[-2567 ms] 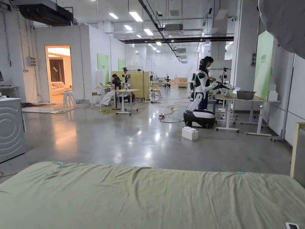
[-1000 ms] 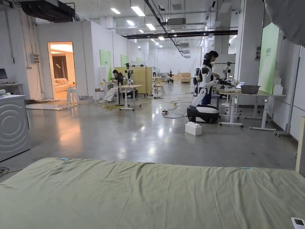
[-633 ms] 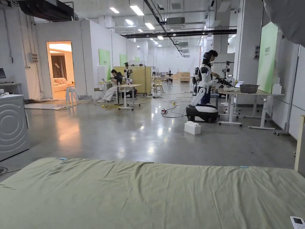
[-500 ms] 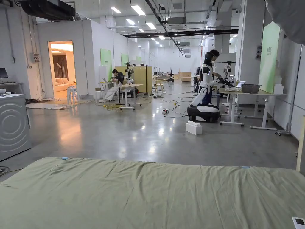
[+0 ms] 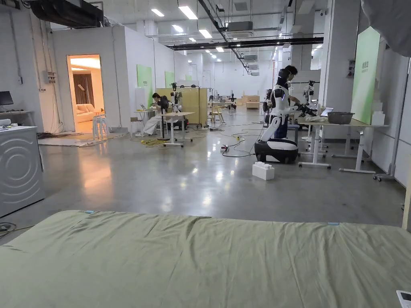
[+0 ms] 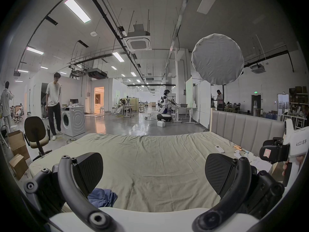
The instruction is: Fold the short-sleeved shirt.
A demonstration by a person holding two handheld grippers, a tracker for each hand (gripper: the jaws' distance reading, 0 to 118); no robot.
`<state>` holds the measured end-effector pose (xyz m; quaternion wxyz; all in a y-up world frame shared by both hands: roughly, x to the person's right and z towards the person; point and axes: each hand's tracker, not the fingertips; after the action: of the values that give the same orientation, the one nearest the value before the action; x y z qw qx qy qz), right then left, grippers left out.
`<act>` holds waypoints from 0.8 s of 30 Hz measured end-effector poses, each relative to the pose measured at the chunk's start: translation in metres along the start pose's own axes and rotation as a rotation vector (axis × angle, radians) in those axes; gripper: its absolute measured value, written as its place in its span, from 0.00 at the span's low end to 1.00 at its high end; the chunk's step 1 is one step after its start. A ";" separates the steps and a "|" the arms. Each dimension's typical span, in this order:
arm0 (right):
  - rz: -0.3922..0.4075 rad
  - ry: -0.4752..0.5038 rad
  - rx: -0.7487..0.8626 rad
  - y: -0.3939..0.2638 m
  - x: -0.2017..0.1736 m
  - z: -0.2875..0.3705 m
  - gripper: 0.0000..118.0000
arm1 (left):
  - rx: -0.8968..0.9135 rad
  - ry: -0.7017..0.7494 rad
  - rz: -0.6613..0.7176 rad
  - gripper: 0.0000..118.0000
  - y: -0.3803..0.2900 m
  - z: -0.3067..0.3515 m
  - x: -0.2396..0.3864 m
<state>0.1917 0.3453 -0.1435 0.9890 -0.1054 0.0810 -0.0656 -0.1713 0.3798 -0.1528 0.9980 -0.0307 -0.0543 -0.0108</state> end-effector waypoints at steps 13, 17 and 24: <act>0.059 -0.156 -0.072 0.024 -0.034 0.005 1.00 | 0.011 -0.026 -0.018 1.00 0.005 0.001 0.000; -0.020 -0.111 -0.048 0.029 -0.043 0.016 1.00 | 0.005 -0.003 -0.028 1.00 0.005 0.000 -0.003; -0.042 -0.161 -0.036 0.035 -0.053 0.017 1.00 | 0.008 0.006 -0.035 1.00 0.006 0.002 -0.003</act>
<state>0.1465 0.3906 -0.1270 0.9886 -0.1298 0.0004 -0.0760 -0.1746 0.3865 -0.1512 0.9979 -0.0260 -0.0520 -0.0282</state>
